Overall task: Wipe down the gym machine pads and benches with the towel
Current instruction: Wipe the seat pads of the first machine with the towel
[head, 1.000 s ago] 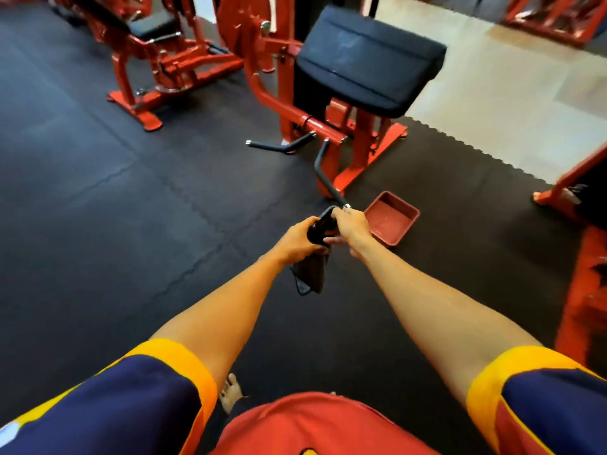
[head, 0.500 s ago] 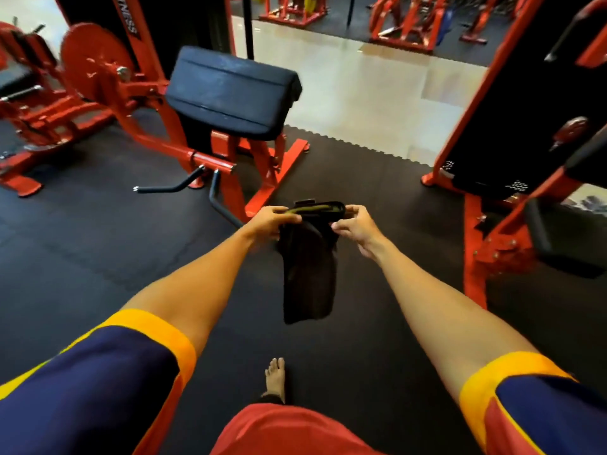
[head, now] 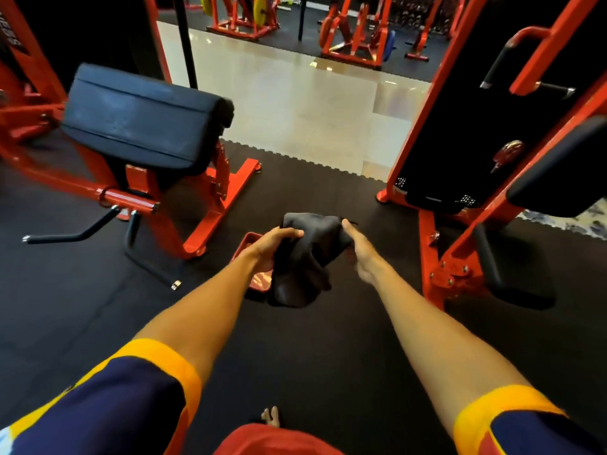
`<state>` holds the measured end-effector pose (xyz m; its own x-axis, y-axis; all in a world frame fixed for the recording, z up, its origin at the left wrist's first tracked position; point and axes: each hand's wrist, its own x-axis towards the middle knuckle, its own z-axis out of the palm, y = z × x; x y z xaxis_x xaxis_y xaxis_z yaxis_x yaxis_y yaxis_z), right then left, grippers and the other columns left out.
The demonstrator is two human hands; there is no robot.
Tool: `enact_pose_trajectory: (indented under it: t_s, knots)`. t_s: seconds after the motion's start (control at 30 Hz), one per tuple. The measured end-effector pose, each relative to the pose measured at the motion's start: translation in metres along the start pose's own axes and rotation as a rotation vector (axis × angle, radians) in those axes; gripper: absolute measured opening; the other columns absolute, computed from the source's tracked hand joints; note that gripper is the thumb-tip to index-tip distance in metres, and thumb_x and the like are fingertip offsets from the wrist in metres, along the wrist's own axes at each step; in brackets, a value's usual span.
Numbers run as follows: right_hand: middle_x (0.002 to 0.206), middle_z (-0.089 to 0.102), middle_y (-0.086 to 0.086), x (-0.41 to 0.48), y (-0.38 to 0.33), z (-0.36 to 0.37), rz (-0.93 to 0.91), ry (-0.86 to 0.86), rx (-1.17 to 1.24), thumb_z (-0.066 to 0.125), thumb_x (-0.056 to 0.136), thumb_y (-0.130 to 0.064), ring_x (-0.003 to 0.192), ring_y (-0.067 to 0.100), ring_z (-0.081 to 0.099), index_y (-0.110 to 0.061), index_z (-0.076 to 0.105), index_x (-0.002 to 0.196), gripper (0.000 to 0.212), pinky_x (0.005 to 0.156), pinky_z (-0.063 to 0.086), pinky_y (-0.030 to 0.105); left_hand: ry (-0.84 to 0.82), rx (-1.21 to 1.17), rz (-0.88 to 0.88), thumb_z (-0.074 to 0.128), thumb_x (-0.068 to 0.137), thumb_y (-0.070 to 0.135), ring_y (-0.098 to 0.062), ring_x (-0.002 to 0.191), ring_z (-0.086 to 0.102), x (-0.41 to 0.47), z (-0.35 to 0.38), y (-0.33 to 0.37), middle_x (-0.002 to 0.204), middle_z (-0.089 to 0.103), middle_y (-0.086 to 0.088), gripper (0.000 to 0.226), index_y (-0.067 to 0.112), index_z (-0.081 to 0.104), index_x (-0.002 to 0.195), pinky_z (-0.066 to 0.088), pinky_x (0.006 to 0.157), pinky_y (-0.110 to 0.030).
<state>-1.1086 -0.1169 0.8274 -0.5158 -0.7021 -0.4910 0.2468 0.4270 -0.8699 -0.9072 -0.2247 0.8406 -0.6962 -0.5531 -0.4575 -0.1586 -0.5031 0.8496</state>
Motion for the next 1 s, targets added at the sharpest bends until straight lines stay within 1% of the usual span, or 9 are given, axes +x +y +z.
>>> enact_pose_trajectory:
  t_s: [0.1,0.23,0.37,0.43,0.5,0.63,0.77,0.9,1.0]
  knots:
    - [0.135,0.068,-0.001,0.018,-0.010,-0.023,0.043,-0.131,0.017,0.073,0.075,-0.068,0.126,0.023,0.057,-0.029,0.069,0.132,0.069,0.104,0.037,0.044,-0.017,-0.014,-0.029,0.075,0.086,0.033,-0.032,0.105,0.071,0.037,0.017,0.037,0.116,0.073,-0.019,0.045,0.006,0.071,0.121,0.055,0.095,-0.044]
    - [0.131,0.070,0.002,0.056,-0.042,-0.042,-0.051,-0.114,0.156,0.068,0.095,-0.031,0.124,0.023,0.061,-0.024,0.067,0.127,0.033,0.105,0.043,0.043,-0.042,-0.071,0.004,0.068,0.092,0.029,-0.028,0.104,0.072,0.083,0.031,0.072,0.121,0.072,-0.014,0.039,0.014,0.068,0.128,0.056,0.093,-0.042]
    - [0.127,0.072,0.005,0.116,-0.082,-0.071,-0.130,-0.003,0.196,0.070,0.097,-0.034,0.120,0.025,0.066,-0.017,0.065,0.131,0.038,0.101,0.052,0.041,-0.156,0.112,0.002,0.072,0.089,0.008,-0.033,0.117,0.067,0.141,0.037,0.092,0.130,0.068,-0.010,0.054,0.029,0.057,0.136,0.058,0.091,-0.051]
    - [0.127,0.071,0.006,0.142,-0.094,-0.086,-0.118,-0.065,0.176,0.074,0.093,-0.037,0.118,0.024,0.067,-0.018,0.062,0.132,0.045,0.097,0.053,0.038,-0.042,0.123,0.028,0.065,0.092,0.000,-0.027,0.099,0.071,0.166,0.046,0.096,0.115,0.072,-0.009,0.042,0.026,0.061,0.125,0.063,0.067,-0.039]
    - [0.128,0.070,0.006,0.173,-0.103,-0.103,-0.052,-0.172,0.023,0.077,0.089,-0.040,0.118,0.026,0.066,-0.020,0.057,0.135,0.054,0.100,0.052,0.044,0.083,0.014,0.083,0.061,0.094,0.001,-0.023,0.083,0.074,0.199,0.056,0.102,0.110,0.071,-0.013,0.032,0.016,0.063,0.122,0.060,0.058,-0.032]
    - [0.116,0.073,0.006,0.237,-0.133,-0.129,-0.032,-0.213,-0.226,0.065,0.099,-0.028,0.110,0.027,0.066,-0.021,0.070,0.113,0.016,0.090,0.046,0.042,0.135,-0.194,0.133,0.068,0.094,0.011,-0.024,0.096,0.073,0.269,0.066,0.122,0.115,0.071,-0.012,0.034,0.016,0.061,0.127,0.061,0.077,-0.038]
    - [0.121,0.069,0.004,0.284,-0.170,-0.141,-0.063,-0.197,-0.168,0.062,0.103,-0.025,0.105,0.020,0.065,-0.014,0.063,0.128,0.027,0.078,0.048,0.033,0.185,0.210,-0.038,0.089,0.073,0.023,-0.032,0.117,0.066,0.314,0.055,0.123,0.137,0.064,-0.007,0.085,0.028,0.046,0.146,0.061,0.084,-0.053]
    - [0.121,0.064,0.006,0.337,-0.194,-0.136,-0.120,-0.139,-0.199,0.066,0.101,-0.027,0.101,0.017,0.060,-0.012,0.059,0.129,0.032,0.071,0.045,0.029,0.435,0.213,-0.011,0.084,0.083,0.035,-0.029,0.109,0.067,0.354,0.046,0.136,0.135,0.062,-0.011,0.072,0.018,0.048,0.142,0.060,0.087,-0.051]
    - [0.120,0.057,0.008,0.381,-0.204,-0.126,-0.135,-0.070,-0.188,0.074,0.095,-0.028,0.104,0.019,0.054,-0.012,0.049,0.126,0.042,0.081,0.045,0.032,0.495,0.235,0.010,0.086,0.080,0.040,-0.029,0.124,0.053,0.384,0.035,0.156,0.138,0.047,-0.005,0.094,0.024,0.029,0.154,0.049,0.087,-0.042]
